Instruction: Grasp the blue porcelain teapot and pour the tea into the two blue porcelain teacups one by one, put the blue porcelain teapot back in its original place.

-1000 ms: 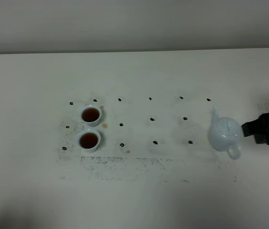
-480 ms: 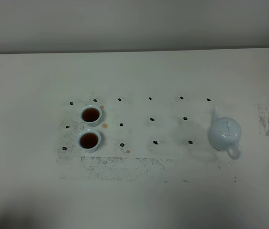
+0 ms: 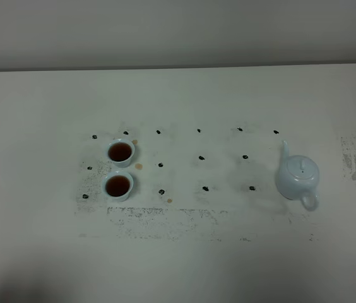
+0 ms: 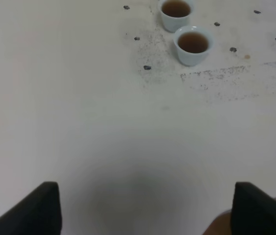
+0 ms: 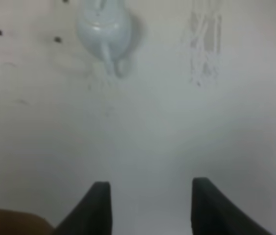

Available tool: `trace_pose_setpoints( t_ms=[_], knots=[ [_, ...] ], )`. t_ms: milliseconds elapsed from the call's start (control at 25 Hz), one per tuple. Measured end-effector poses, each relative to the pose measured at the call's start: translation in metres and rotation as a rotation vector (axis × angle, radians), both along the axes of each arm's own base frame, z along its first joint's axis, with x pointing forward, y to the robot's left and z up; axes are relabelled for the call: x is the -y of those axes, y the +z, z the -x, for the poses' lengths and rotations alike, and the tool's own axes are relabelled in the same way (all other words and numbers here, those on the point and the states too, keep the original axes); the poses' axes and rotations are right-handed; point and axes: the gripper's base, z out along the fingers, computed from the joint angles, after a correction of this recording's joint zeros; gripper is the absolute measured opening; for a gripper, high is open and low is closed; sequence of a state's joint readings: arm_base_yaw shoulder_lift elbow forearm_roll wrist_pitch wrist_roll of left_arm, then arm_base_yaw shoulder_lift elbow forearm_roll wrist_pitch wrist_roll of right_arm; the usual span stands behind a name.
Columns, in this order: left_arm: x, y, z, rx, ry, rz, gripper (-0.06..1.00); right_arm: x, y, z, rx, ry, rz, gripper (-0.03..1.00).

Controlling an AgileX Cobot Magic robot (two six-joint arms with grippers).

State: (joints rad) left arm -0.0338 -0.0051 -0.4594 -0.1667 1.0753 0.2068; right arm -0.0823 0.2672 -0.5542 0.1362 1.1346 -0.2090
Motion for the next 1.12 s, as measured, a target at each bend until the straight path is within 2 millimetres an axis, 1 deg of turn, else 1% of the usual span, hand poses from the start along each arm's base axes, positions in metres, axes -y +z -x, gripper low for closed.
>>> trace_pose_setpoints(
  t_ms=[200, 400, 1120],
  knots=[
    [0.0, 0.0, 0.0, 0.0, 0.0, 0.0, 0.68, -0.003, -0.005, 0.019, 0.123, 0.038, 0.008, 0.37],
    [0.0, 0.0, 0.0, 0.0, 0.0, 0.0, 0.68, -0.003, -0.005, 0.036, 0.23, 0.062, 0.014, 0.37],
    [0.0, 0.0, 0.0, 0.0, 0.0, 0.0, 0.68, -0.003, -0.005, 0.038, 0.238, 0.142, 0.005, 0.37]
  ],
)
